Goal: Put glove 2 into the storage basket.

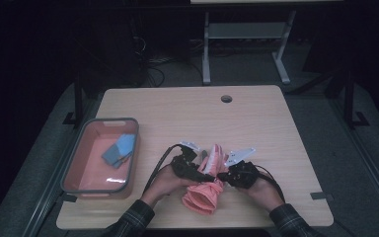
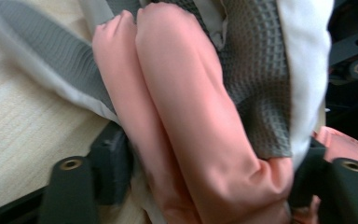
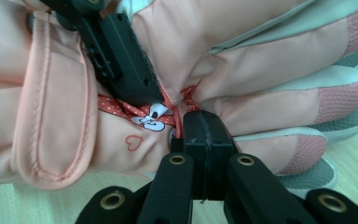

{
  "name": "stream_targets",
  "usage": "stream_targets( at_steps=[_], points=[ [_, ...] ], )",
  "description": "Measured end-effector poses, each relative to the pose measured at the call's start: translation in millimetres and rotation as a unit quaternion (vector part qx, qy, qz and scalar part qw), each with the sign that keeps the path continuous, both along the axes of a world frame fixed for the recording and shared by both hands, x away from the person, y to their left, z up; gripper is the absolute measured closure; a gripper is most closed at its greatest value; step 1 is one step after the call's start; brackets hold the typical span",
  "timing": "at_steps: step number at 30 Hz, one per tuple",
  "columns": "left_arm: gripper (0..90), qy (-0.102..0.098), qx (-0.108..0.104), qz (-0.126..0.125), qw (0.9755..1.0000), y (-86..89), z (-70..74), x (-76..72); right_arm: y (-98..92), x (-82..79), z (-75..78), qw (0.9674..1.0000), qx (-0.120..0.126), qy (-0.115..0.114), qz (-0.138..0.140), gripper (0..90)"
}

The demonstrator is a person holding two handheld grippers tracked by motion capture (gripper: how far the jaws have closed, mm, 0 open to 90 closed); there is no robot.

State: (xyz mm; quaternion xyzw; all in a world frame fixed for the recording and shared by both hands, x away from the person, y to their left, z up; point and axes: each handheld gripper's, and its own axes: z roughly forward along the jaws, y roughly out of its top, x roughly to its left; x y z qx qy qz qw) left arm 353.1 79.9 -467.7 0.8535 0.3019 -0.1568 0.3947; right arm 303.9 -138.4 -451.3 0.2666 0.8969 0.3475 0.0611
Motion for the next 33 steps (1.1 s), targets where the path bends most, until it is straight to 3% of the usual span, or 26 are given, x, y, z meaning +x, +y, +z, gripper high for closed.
stream_targets(
  at_steps=[6, 12, 17, 19, 24, 29, 32, 33],
  points=[
    [47.4, 0.004, 0.003, -0.005, 1.0, 2.1, 1.7, 1.7, 2.0, 0.8, -0.7, 1.0, 0.001, 0.0, 0.0, 90.0],
    [54.1, -0.001, -0.002, 0.001, 1.0, 3.6, 4.1, -0.5, -2.8, 1.7, 1.3, 0.9999, 0.014, 0.004, 0.001, 88.7],
    [57.0, -0.003, -0.009, 0.0, 1.0, 5.9, 5.9, -0.4, -20.1, 2.2, 12.0, 0.9975, 0.067, 0.017, -0.016, 64.8],
    [57.3, -0.003, -0.013, -0.002, 0.9999, 6.1, 7.2, -0.1, -29.8, 1.1, 14.5, 0.9963, 0.078, 0.015, -0.034, 54.6],
    [58.0, 0.0, -0.016, 0.0, 0.9999, 6.1, 13.7, -1.3, -53.0, 0.1, 11.2, 0.9945, 0.074, -0.008, -0.074, 33.8],
    [58.1, -0.005, -0.018, 0.0, 0.9998, 8.1, 21.3, -1.8, -75.2, 8.3, 0.1, 0.99, 0.064, -0.024, -0.123, 18.8],
    [58.0, -0.01, -0.021, 0.005, 0.9997, 11.9, 27.0, -1.7, -80.7, 17.8, -11.0, 0.986, 0.043, -0.002, -0.161, 16.3],
    [58.0, -0.009, -0.022, 0.006, 0.9997, 12.8, 28.8, -1.7, -80.7, 17.8, -11.0, 0.986, 0.043, -0.002, -0.161, 16.3]
  ],
)
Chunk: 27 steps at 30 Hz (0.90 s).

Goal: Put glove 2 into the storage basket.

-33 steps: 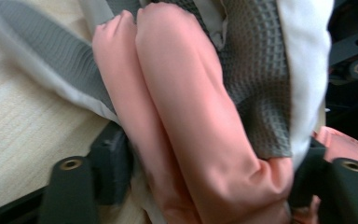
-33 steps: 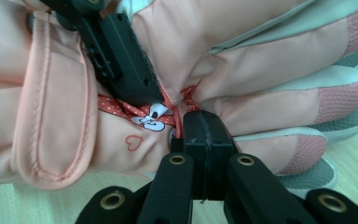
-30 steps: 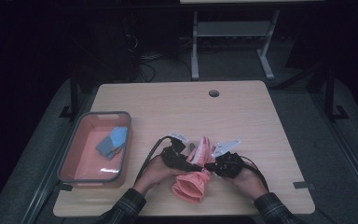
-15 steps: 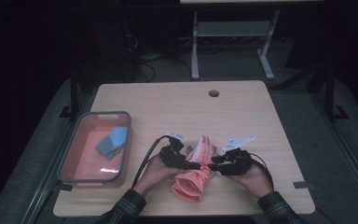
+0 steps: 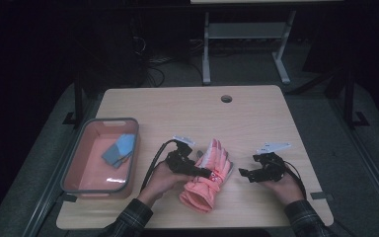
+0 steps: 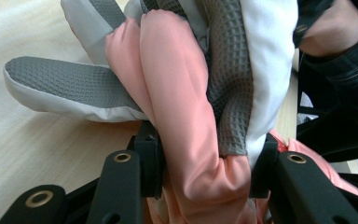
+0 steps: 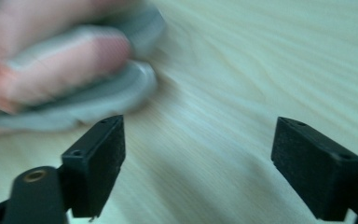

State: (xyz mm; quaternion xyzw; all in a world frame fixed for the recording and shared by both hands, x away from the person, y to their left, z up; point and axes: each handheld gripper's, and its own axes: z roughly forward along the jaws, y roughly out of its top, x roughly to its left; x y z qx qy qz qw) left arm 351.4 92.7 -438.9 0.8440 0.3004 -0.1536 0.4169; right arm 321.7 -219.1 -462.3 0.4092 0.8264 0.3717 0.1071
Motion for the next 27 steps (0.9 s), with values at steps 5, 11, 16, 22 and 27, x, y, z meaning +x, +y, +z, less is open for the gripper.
stream_targets(
  at_steps=[5, 11, 16, 22, 27],
  points=[
    [57.9, -0.016, 0.008, 0.003, 0.9998, 3.5, 11.2, -2.6, 3.0, 5.9, -11.3, 0.9995, -0.027, 0.01, -0.011, 13.4],
    [58.1, -0.026, -0.001, 0.011, 0.9996, 9.6, 22.5, -2.7, 6.9, 4.1, -16.0, 0.9988, -0.043, -0.021, -0.006, 10.2],
    [57.9, -0.036, -0.012, 0.022, 0.999, 18.4, 41.2, -0.8, 8.0, 3.3, -20.0, 0.999, -0.031, -0.031, -0.008, 7.4],
    [57.8, -0.054, -0.009, 0.042, 0.9976, 37.3, 69.4, 2.6, 8.0, 3.4, -20.1, 0.999, -0.031, -0.032, -0.007, 7.4],
    [57.7, -0.066, -0.001, 0.058, 0.9962, 56.0, 87.7, 3.8, 8.0, 3.3, -20.0, 0.999, -0.031, -0.032, -0.008, 7.3]
  ],
)
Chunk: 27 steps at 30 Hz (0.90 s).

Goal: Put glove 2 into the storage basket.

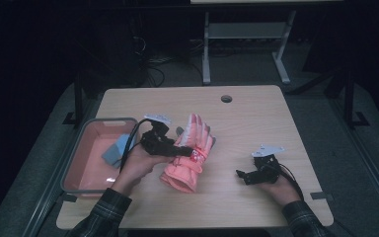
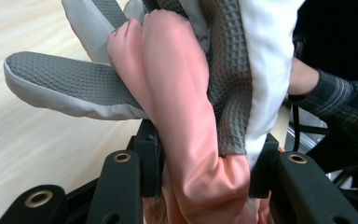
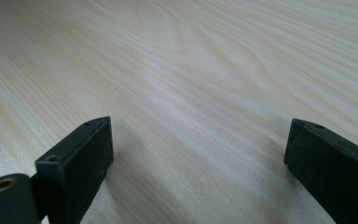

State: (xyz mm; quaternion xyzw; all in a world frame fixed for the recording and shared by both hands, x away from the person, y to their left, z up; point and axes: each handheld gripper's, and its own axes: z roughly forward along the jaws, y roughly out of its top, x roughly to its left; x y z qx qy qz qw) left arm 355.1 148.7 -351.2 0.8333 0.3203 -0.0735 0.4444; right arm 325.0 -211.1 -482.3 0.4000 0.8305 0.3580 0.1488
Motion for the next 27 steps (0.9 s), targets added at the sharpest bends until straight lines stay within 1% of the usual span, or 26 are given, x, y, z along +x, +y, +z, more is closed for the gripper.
stream_targets(
  at_steps=[1, 2, 3, 10, 13, 14, 15, 17, 18, 19, 20, 23, 27],
  points=[
    [57.7, -0.001, 0.0, 0.008, 1.0, 7.6, 5.0, 0.4, 0.0, 0.0, 0.0, 1.0, 0.0, 0.0, 0.0, 7.3],
    [57.7, -0.001, 0.0, 0.008, 1.0, 7.6, 5.0, 0.4, 0.0, 0.1, 0.0, 1.0, 0.0, 0.0, 0.0, 7.2],
    [57.7, -0.001, -0.002, 0.014, 0.9999, 12.0, 7.9, 0.3, 0.0, 0.1, -0.1, 1.0, 0.0, 0.0, -0.001, 7.2],
    [57.5, -0.008, 0.002, 0.04, 0.9992, 48.4, 29.9, 1.5, 0.0, 0.1, -0.1, 1.0, 0.0, 0.0, -0.001, 7.2],
    [57.4, -0.008, 0.004, 0.053, 0.9986, 61.2, 35.7, 1.6, 0.0, 0.1, -0.1, 1.0, 0.0, 0.0, -0.001, 7.2],
    [57.4, -0.007, 0.005, 0.058, 0.9983, 69.6, 39.4, 1.7, 0.0, 0.1, -0.1, 1.0, 0.0, 0.0, -0.001, 7.2],
    [57.4, -0.007, 0.005, 0.058, 0.9983, 69.6, 39.4, 1.7, 0.0, 0.1, -0.1, 1.0, 0.0, 0.0, -0.001, 7.2],
    [57.4, -0.01, 0.01, 0.063, 0.9979, 79.2, 43.5, 1.7, 0.0, 0.1, -0.1, 1.0, 0.0, 0.0, -0.001, 7.2],
    [57.4, -0.009, 0.009, 0.072, 0.9973, 85.2, 45.8, 1.7, 0.0, 0.1, -0.1, 1.0, 0.0, 0.0, -0.001, 7.1],
    [57.4, -0.011, 0.01, 0.08, 0.9967, 95.3, 48.9, 2.2, 0.0, 0.1, -0.1, 1.0, 0.0, 0.0, -0.002, 7.2],
    [57.4, -0.011, 0.01, 0.08, 0.9967, 95.3, 48.9, 2.2, 0.0, 0.0, -0.1, 1.0, 0.0, 0.0, -0.002, 7.2],
    [57.4, -0.015, 0.013, 0.096, 0.9952, 113.1, 54.5, 2.2, 0.0, 0.0, -0.1, 1.0, 0.0, 0.0, -0.002, 7.1],
    [57.4, -0.02, 0.022, 0.124, 0.9919, 139.5, 59.2, 2.0, 0.0, 0.0, -0.1, 1.0, 0.001, 0.0, -0.005, 7.1]
  ],
)
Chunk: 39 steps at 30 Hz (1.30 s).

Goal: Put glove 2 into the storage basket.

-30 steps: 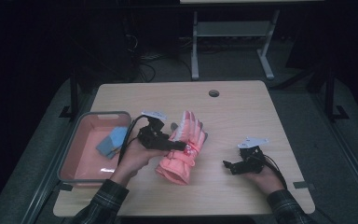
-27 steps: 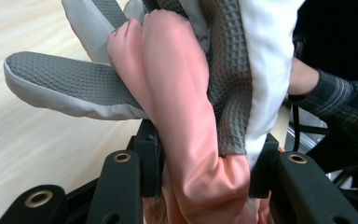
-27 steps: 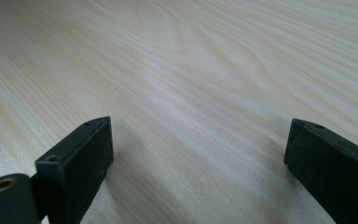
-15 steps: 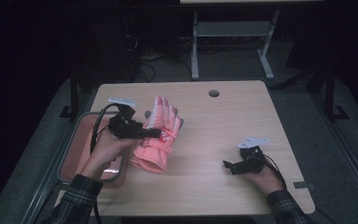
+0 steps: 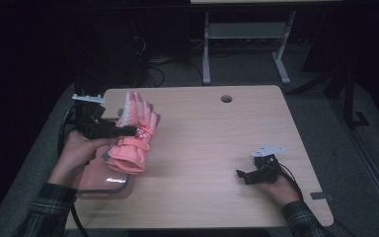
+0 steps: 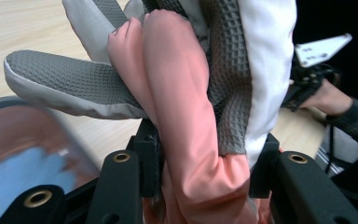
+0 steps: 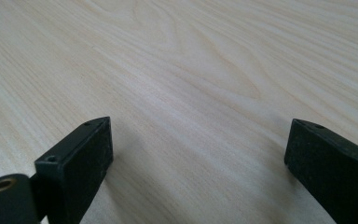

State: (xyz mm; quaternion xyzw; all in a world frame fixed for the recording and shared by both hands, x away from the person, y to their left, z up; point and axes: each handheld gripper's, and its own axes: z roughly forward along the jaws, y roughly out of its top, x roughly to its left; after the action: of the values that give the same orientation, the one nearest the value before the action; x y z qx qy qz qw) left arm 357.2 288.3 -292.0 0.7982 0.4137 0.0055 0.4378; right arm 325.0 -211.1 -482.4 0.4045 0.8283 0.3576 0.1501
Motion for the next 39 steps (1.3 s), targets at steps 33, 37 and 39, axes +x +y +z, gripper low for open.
stream_targets(
  at_steps=[33, 37, 39],
  points=[
    [53.2, 0.079, 0.051, 0.078, 0.9925, 62.3, -107.9, 14.9, -0.3, 0.7, 0.1, 1.0, 0.0, 0.0, -0.007, 7.2],
    [43.3, 0.082, 0.038, 0.081, 0.9927, 65.9, -110.8, 14.3, -0.7, 1.0, -0.1, 1.0, -0.001, -0.002, -0.005, 7.1],
    [34.1, 0.079, 0.038, 0.085, 0.9925, 66.0, -110.4, 14.2, -0.5, 0.8, 0.1, 1.0, -0.001, 0.0, -0.006, 7.1]
  ],
)
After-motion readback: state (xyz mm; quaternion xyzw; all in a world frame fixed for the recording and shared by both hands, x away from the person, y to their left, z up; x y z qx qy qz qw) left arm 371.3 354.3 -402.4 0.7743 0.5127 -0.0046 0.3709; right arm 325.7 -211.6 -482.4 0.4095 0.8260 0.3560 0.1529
